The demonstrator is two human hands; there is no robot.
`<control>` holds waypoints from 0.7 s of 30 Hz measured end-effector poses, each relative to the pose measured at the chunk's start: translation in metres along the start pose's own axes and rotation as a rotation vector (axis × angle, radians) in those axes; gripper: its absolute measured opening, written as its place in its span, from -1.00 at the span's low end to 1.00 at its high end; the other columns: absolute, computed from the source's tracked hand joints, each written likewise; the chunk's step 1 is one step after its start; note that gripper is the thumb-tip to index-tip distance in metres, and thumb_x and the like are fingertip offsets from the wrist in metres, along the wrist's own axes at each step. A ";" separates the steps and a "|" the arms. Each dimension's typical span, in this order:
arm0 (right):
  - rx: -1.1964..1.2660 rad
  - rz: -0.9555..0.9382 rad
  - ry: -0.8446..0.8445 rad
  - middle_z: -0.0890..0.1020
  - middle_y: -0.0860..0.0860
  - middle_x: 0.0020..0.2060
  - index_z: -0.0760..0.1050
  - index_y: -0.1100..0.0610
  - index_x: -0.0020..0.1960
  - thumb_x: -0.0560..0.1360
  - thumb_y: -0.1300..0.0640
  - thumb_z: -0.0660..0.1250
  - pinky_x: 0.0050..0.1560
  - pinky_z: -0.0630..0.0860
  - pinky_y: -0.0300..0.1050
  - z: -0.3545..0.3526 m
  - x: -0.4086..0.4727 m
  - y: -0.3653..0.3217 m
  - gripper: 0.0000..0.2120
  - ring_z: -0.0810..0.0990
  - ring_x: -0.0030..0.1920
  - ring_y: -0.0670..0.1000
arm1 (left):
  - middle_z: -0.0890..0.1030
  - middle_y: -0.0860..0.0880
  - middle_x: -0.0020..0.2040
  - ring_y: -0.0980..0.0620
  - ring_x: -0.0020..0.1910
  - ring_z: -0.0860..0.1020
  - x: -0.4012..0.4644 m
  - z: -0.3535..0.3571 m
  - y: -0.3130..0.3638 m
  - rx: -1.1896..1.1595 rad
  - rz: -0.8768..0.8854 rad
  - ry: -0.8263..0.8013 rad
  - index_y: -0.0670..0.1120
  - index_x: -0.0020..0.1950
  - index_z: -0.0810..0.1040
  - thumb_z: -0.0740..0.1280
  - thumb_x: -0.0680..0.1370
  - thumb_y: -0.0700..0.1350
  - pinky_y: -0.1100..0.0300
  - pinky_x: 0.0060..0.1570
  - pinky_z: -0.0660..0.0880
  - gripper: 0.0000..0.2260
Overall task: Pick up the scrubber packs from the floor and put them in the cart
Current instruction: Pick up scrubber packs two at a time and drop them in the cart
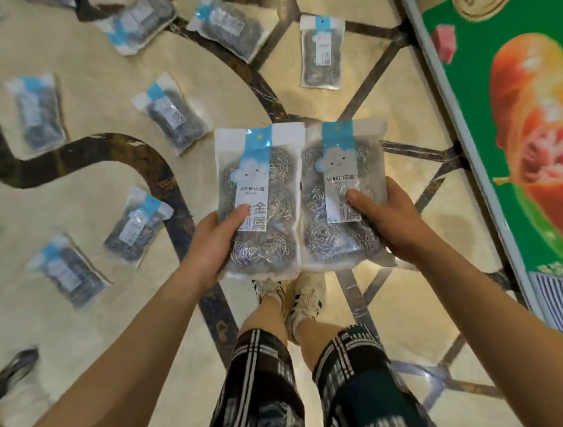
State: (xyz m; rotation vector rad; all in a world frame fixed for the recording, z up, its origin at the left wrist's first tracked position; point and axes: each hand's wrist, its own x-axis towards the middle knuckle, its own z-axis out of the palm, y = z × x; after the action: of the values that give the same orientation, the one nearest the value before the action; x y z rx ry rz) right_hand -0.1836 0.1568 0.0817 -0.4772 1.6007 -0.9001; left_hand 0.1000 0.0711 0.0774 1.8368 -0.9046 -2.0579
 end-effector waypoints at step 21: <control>-0.131 -0.169 -0.403 0.76 0.15 0.11 0.59 0.15 0.27 0.56 0.31 0.43 0.15 0.67 0.17 0.144 -0.302 -0.248 -0.70 0.75 0.11 0.21 | 0.77 -0.10 0.04 -0.19 0.04 0.73 -0.427 -0.111 0.057 -0.451 0.341 0.564 -0.09 0.20 0.65 0.56 0.36 0.17 -0.29 0.21 0.57 -0.48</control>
State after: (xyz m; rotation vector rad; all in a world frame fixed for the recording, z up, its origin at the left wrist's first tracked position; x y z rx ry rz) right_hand -0.0158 0.1819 0.4624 -0.8406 1.2662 -0.7678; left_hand 0.2720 0.2327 0.4545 1.7182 -0.4997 -1.2963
